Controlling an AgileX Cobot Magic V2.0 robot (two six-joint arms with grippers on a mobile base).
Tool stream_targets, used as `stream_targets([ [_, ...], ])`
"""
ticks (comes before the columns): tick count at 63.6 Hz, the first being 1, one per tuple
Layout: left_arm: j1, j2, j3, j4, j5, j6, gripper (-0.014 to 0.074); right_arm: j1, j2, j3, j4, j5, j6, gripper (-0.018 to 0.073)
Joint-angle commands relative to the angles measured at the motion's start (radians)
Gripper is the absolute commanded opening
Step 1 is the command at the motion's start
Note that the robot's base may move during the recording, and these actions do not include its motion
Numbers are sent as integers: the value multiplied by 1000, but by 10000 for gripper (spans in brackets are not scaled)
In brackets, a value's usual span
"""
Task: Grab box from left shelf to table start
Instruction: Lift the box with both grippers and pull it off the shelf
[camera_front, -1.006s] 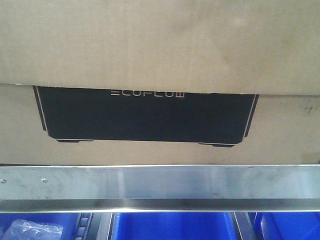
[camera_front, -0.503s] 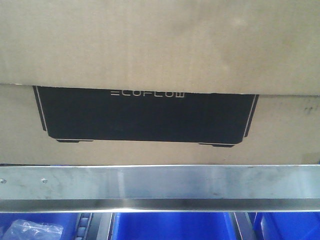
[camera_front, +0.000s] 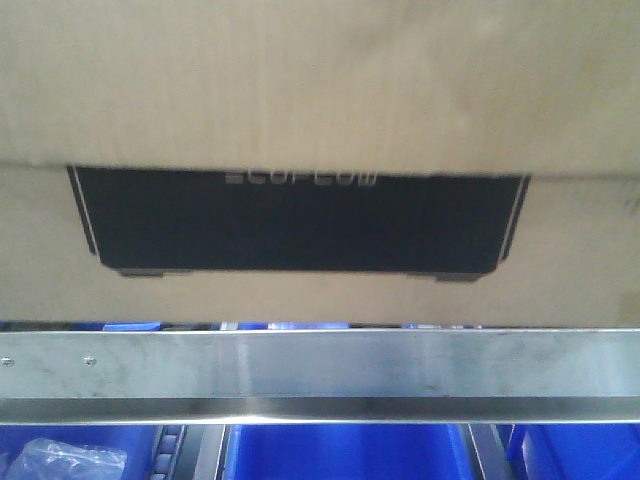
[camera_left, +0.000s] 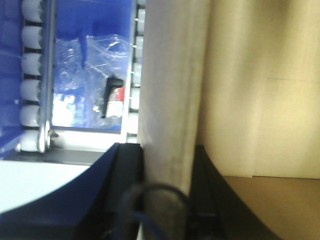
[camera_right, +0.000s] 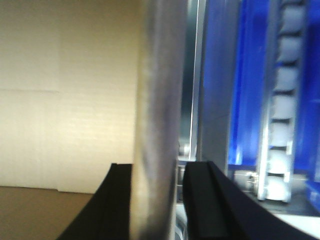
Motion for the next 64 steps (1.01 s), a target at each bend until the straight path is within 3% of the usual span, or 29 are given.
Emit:
stream_targets([
  [1, -6, -77, -32, -105, -8, -30, -15, -1, -73, -33, 15, -63, 19, 57],
  [26, -6, -206, -24, -116, 37, -34, -15, -1, -193, -32, 15, -30, 19, 57],
  [38, -6, -321, 72, -116, 16, -34, -15, -1, -260, -21, 15, -22, 19, 57],
  [64, -6, -559, 288, -132, -46, -35, -15, -1, -503, 228, 16, -103, 19, 57],
])
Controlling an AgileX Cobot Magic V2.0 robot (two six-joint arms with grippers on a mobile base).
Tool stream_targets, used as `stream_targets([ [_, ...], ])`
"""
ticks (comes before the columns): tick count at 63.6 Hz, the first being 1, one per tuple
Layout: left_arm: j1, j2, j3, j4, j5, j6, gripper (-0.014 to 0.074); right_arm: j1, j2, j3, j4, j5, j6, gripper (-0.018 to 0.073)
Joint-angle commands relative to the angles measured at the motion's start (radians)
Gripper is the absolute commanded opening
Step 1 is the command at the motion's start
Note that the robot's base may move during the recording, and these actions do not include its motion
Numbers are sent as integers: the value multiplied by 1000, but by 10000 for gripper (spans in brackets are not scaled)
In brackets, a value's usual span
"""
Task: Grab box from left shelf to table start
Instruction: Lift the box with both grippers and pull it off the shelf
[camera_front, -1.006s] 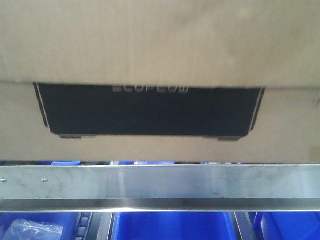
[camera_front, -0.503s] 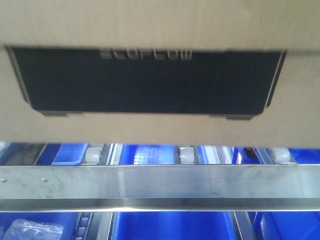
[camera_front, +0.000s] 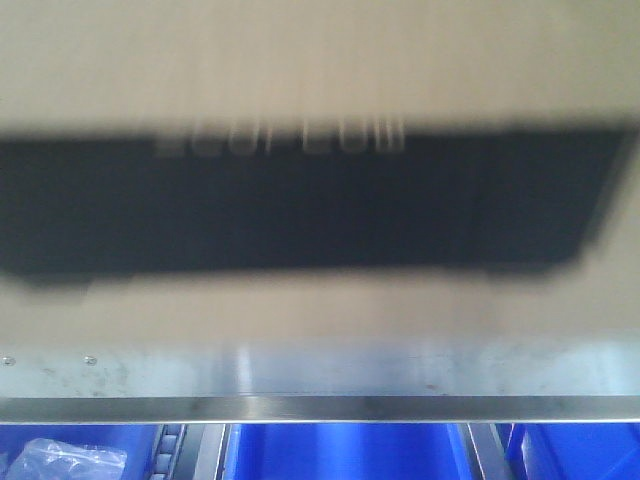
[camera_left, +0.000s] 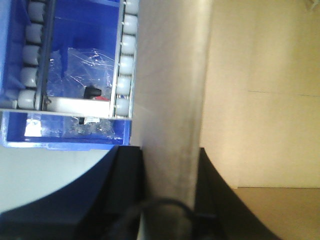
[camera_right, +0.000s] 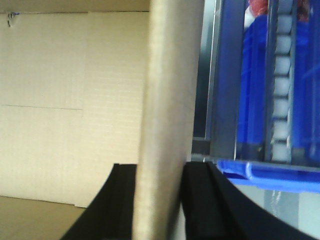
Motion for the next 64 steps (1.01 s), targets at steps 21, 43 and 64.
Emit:
stream_targets([
  [21, -6, -208, 16, -73, -69, -21, -15, -6, -178, 36, -25, -138, 12, 57],
  [43, -6, -232, 16, -76, -77, -21, -15, -6, -213, 36, -24, -107, 13, 57],
  [64, -6, -232, 14, -74, -118, -21, -15, -6, -231, 36, -25, -100, 13, 57],
])
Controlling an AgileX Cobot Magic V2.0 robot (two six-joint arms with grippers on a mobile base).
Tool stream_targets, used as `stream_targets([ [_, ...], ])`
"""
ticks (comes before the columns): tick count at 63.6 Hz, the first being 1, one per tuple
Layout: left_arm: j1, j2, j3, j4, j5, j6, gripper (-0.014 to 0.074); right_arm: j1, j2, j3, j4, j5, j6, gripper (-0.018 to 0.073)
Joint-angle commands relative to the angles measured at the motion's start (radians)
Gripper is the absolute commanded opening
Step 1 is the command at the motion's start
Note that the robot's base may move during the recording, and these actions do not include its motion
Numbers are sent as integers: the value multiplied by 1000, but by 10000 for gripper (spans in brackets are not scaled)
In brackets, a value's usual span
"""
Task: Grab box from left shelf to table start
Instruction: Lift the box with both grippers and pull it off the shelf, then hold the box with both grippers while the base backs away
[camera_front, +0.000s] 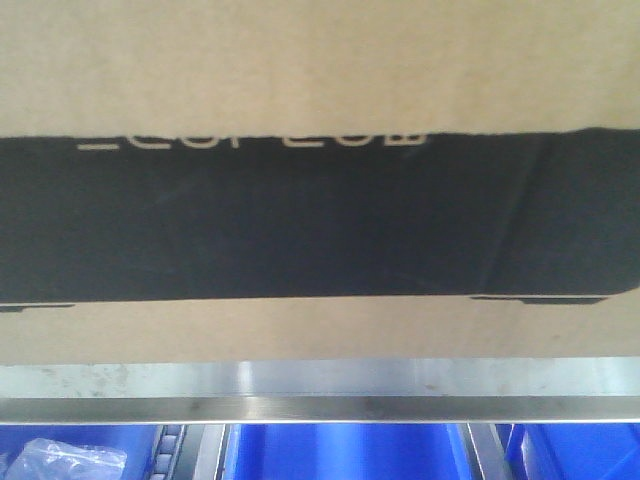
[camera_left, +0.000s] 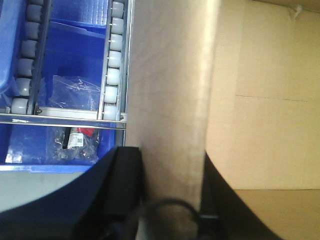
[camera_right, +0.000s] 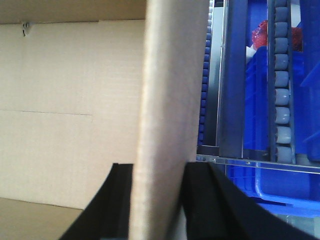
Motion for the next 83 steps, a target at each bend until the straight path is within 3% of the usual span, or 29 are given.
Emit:
stream_targets([
  [1, -6, -15, -40, -44, -122, -21, -15, -6, -3, -27, -48, -105, -2, 57],
  [83, -6, -14, -38, -45, -106, -21, -15, -6, -3, -27, -47, -61, -2, 57],
])
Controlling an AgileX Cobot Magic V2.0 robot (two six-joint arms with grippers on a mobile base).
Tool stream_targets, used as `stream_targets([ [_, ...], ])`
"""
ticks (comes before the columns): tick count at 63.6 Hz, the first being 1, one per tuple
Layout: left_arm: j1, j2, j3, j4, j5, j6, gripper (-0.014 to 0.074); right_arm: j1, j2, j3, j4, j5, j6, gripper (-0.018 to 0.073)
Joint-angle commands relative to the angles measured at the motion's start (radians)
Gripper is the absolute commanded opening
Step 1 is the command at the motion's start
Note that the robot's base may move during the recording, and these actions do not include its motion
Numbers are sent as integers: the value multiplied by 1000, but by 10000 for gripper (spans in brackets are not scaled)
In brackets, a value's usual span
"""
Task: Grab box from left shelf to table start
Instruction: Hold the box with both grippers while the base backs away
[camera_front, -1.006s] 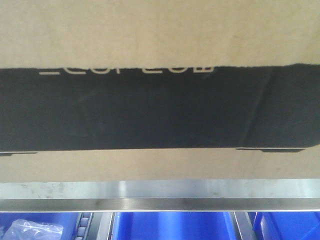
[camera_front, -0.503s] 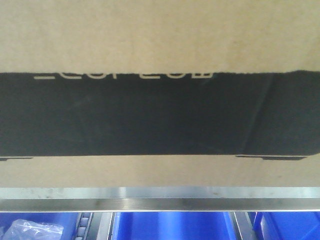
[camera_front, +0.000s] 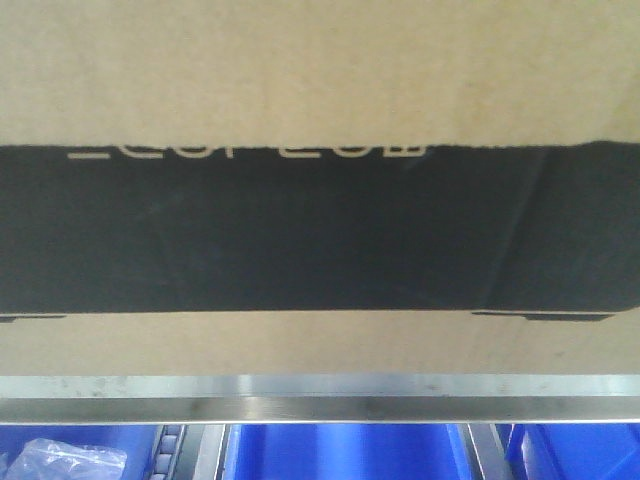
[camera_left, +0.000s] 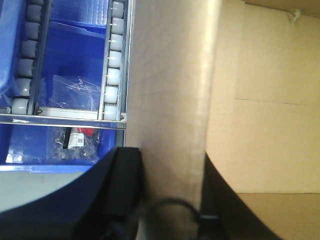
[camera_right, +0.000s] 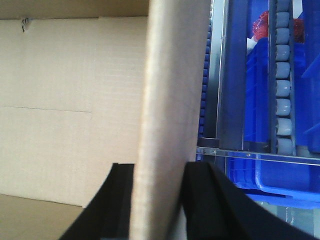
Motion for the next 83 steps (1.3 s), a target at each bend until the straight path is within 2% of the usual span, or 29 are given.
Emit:
stream_targets([
  [1, -6, -14, -38, -45, -106, -24, -15, -6, -3, -27, -47, -89, -6, 57],
  [83, -6, -8, -38, -46, -106, -24, -15, -6, -2, -27, -47, -89, -6, 57],
])
